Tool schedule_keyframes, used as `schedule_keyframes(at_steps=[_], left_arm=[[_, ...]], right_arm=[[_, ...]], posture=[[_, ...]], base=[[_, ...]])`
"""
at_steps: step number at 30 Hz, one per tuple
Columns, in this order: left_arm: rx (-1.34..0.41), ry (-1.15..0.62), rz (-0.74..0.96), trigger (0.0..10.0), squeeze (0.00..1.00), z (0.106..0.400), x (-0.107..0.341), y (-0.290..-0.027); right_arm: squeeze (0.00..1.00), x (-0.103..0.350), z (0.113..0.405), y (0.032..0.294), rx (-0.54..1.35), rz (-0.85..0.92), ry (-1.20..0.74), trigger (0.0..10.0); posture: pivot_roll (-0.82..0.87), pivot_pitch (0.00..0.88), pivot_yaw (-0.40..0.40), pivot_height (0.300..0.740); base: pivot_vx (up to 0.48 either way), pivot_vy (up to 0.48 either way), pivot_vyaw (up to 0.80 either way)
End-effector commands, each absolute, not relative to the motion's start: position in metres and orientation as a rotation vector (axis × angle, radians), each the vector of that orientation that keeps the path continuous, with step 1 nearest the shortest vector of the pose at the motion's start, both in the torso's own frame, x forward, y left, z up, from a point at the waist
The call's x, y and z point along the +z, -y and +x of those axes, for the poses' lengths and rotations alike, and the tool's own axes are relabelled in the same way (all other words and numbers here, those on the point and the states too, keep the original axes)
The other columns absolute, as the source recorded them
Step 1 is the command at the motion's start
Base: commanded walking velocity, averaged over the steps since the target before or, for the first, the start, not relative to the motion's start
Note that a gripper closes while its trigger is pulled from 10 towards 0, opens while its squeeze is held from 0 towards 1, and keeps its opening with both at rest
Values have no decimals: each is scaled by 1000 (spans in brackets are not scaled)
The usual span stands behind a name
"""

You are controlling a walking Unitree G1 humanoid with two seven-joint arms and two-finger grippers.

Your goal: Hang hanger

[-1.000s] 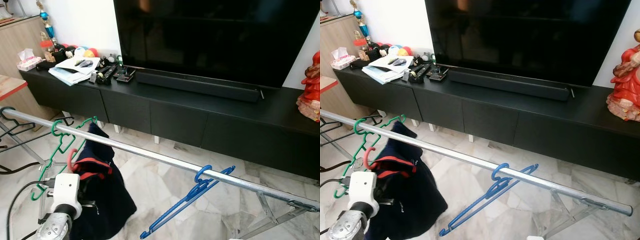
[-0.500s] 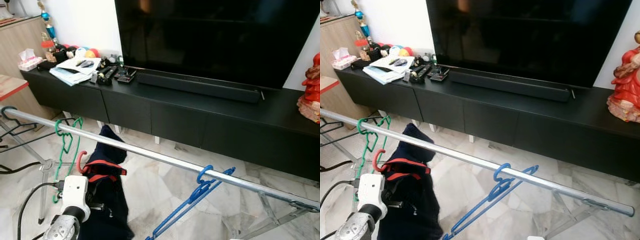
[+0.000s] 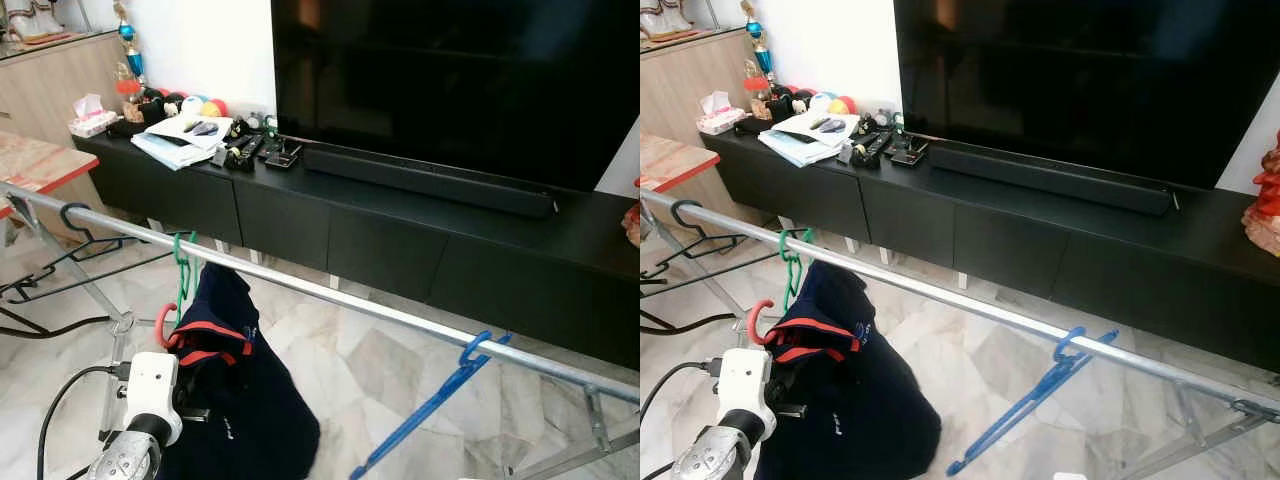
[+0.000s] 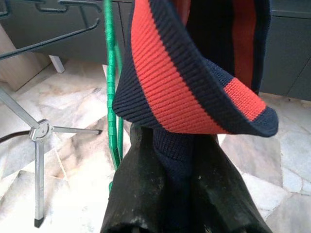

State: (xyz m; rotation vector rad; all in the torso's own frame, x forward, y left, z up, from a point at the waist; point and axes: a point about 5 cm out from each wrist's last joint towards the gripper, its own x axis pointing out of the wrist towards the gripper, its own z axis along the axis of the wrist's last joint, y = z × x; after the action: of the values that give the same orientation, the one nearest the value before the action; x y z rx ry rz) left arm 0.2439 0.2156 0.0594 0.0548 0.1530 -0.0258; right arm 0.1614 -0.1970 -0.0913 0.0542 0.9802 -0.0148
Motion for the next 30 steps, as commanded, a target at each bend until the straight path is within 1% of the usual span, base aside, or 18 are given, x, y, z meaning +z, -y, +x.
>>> schedule_keyframes(at_steps=[1,21,30], left_arm=[[-32,-101,73,10000,0,247,69,-215],[-32,-102,71,10000,0,247,69,-214],[-36,-102,67,10000,0,247,69,-213]], right_arm=[[0,-93,159,197,-17,57,-994,10000],[0,-93,158,197,-43,65,-995,10000],[0,-93,158,197,-43,64,-1001,10000]], posture=[[70,53,34,740],[73,55,35,740],[73,55,36,740]], base=[[0,292,0],[0,296,0],[0,295,-786]])
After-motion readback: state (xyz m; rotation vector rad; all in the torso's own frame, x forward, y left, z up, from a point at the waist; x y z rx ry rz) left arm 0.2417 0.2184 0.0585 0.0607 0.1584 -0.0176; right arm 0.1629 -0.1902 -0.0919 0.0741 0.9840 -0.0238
